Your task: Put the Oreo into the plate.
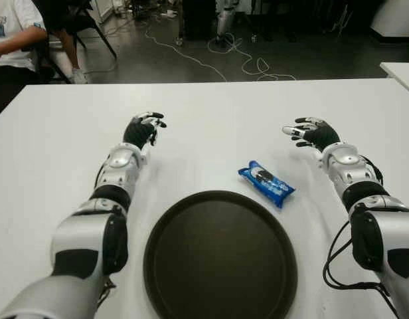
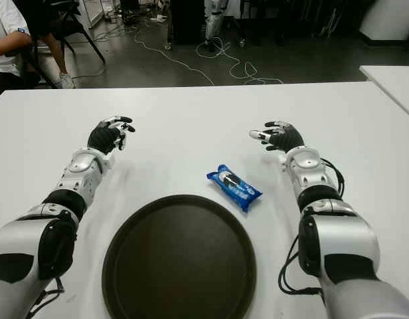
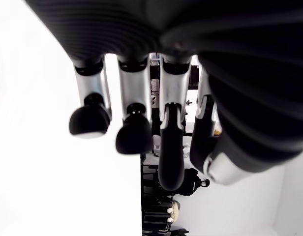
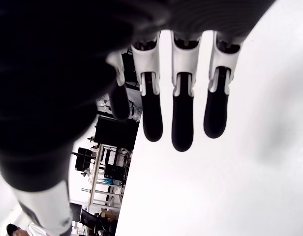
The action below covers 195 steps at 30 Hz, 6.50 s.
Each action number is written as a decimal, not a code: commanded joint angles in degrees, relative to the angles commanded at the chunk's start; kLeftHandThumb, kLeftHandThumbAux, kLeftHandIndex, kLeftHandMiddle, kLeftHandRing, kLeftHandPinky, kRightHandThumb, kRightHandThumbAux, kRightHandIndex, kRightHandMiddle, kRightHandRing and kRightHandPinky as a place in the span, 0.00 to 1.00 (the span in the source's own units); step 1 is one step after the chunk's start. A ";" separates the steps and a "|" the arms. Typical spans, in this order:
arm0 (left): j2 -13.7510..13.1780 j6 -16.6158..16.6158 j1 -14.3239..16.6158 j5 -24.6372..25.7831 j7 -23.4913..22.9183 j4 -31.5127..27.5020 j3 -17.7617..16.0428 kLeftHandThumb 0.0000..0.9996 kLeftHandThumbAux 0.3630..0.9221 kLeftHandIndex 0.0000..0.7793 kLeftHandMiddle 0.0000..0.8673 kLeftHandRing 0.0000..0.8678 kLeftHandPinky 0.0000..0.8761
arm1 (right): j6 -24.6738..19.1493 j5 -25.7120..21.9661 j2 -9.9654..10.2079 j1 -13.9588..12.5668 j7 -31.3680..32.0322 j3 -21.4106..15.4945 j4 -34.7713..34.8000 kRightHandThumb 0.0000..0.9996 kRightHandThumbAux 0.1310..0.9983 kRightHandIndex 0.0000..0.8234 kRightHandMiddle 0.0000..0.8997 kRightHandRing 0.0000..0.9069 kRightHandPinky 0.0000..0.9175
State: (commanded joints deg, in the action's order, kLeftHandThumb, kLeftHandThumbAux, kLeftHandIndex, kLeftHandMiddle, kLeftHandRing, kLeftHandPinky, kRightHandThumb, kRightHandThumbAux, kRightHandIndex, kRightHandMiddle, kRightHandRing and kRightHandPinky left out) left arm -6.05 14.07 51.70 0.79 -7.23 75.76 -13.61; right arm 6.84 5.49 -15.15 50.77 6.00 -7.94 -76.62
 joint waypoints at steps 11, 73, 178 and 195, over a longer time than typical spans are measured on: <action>0.00 0.23 -0.04 -0.30 0.67 0.00 0.33 0.86 0.53 0.53 0.63 0.89 0.92 | -0.54 0.18 -0.03 0.09 0.05 -0.02 -0.07 0.00 0.74 0.38 0.42 0.47 0.49; 0.11 0.16 -0.12 -0.02 -0.06 -0.13 0.38 0.85 0.54 0.52 0.63 0.90 0.93 | -12.32 33.72 -11.52 -7.84 0.26 29.31 44.64 0.00 0.68 0.19 0.19 0.16 0.08; -0.73 0.05 -0.36 0.45 -0.92 0.00 0.19 0.85 0.54 0.52 0.63 0.93 0.95 | -25.85 35.06 -1.89 -20.88 -4.37 27.68 49.20 0.00 0.73 0.11 0.10 0.09 0.08; -0.90 -0.05 -0.45 0.44 -1.60 0.09 -0.13 0.85 0.54 0.52 0.62 0.93 0.95 | -25.12 34.61 -1.47 -17.53 -5.51 28.46 40.90 0.00 0.70 0.14 0.12 0.11 0.09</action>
State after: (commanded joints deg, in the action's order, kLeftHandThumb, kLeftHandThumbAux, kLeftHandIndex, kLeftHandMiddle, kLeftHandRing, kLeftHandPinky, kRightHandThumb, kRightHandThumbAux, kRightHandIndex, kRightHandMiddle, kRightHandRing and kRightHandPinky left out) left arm -6.95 14.02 51.26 1.24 -8.83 75.85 -13.75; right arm -18.28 40.09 -16.62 33.24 0.48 20.52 -35.72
